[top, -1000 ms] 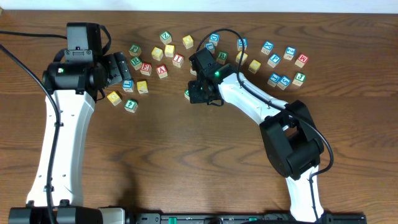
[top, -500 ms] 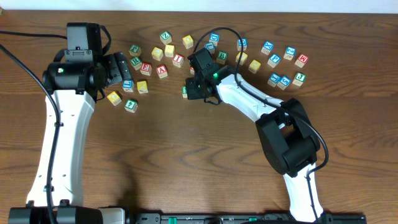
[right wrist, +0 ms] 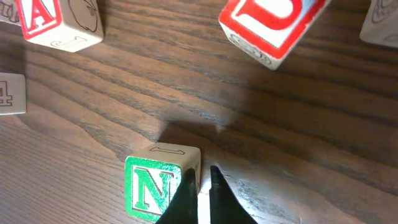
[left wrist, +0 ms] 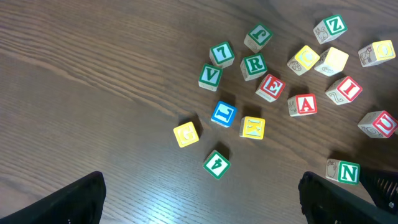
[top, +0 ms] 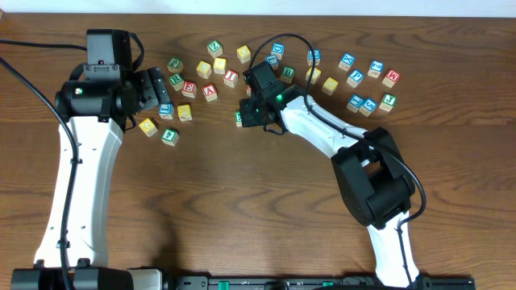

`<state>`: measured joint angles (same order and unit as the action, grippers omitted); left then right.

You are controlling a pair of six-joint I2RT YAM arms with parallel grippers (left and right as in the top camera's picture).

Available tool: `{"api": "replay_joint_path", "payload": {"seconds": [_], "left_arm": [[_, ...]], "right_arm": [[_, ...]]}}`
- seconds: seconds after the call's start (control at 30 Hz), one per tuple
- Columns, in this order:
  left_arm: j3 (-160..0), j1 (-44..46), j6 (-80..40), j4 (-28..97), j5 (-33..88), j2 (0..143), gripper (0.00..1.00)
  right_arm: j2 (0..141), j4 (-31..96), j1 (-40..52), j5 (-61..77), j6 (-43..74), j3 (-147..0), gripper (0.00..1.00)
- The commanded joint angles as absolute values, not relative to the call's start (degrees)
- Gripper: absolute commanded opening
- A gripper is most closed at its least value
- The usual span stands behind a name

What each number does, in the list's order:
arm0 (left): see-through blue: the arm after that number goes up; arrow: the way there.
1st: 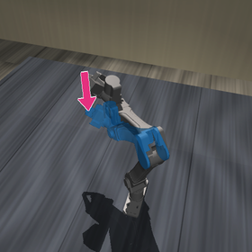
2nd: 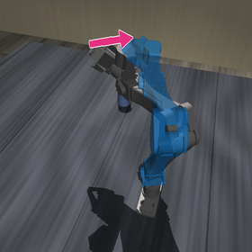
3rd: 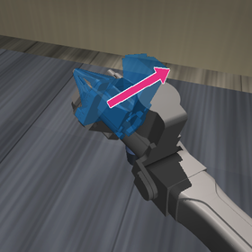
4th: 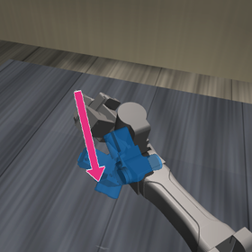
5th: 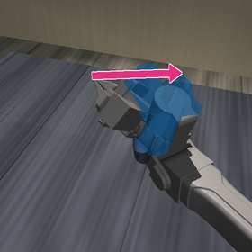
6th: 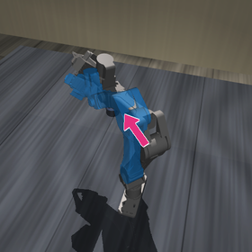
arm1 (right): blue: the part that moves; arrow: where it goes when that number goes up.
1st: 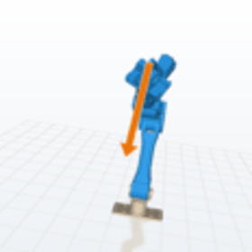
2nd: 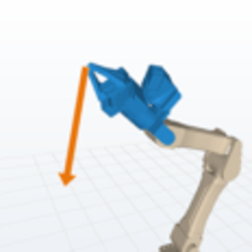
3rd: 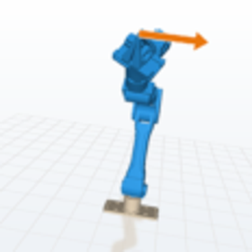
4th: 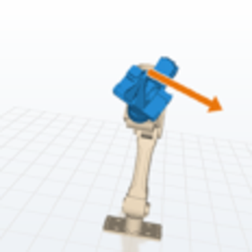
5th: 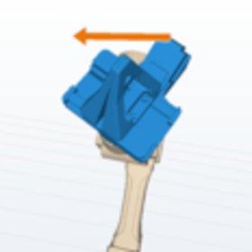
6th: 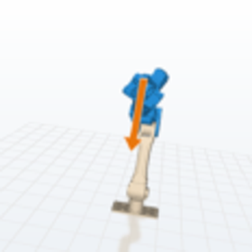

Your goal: Spell out NEURIPS

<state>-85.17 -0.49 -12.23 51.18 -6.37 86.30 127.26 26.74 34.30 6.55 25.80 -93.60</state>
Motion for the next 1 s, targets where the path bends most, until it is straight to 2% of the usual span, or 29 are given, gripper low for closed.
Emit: {"api": "replay_joint_path", "payload": {"seconds": [0.0,0.4,0.97], "left_arm": [[-85.2,-0.7,-12.8,51.3,-7.1,86.5,0.98],[-85.2,-0.7,-12.8,51.6,-7.1,86.5,0.98],[-85.2,-0.7,-12.8,51.6,-7.1,86.5,0.98]], "right_arm": [[127.8,25.1,33.8,5.9,24.4,-95.9,0.05],[130.3,18.3,33.8,7.0,24.8,-95.9,0.06],[130.5,20.4,34.2,7.2,24.8,-95.9,0.02]]}}
